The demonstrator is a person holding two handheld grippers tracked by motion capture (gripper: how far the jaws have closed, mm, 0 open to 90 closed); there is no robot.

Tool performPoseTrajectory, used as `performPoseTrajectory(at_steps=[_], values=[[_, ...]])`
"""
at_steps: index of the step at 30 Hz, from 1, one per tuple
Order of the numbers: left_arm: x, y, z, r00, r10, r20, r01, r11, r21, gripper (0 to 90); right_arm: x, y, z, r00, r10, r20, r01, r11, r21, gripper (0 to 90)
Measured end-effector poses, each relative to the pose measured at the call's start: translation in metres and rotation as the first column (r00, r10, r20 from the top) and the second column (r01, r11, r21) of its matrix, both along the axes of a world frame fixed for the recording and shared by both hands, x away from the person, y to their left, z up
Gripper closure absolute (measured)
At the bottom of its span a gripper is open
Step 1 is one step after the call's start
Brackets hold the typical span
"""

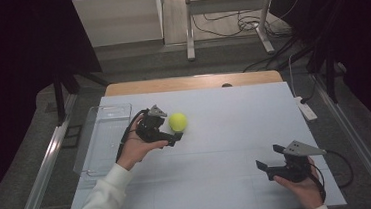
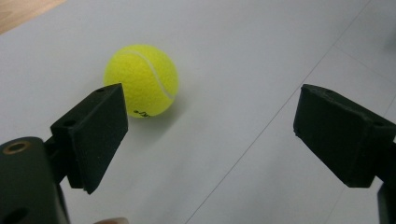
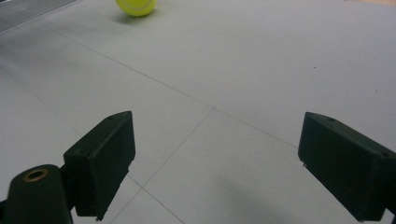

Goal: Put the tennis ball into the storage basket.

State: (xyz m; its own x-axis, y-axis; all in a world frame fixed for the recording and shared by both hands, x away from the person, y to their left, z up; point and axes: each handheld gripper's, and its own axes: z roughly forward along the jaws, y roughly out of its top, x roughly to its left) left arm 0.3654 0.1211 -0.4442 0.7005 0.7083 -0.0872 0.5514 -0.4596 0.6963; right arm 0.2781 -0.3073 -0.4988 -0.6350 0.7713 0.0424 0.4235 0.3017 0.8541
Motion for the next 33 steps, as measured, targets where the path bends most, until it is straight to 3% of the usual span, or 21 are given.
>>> performPoseTrajectory(at_steps=[33], values=[[0.042, -0.005, 0.004, 0.9978, 0.056, -0.037, -0.055, 0.9980, 0.032, 10.9, 0.000, -0.002, 0.000, 1.0000, -0.004, 0.001, 0.004, 1.000, 0.001, 11.2]])
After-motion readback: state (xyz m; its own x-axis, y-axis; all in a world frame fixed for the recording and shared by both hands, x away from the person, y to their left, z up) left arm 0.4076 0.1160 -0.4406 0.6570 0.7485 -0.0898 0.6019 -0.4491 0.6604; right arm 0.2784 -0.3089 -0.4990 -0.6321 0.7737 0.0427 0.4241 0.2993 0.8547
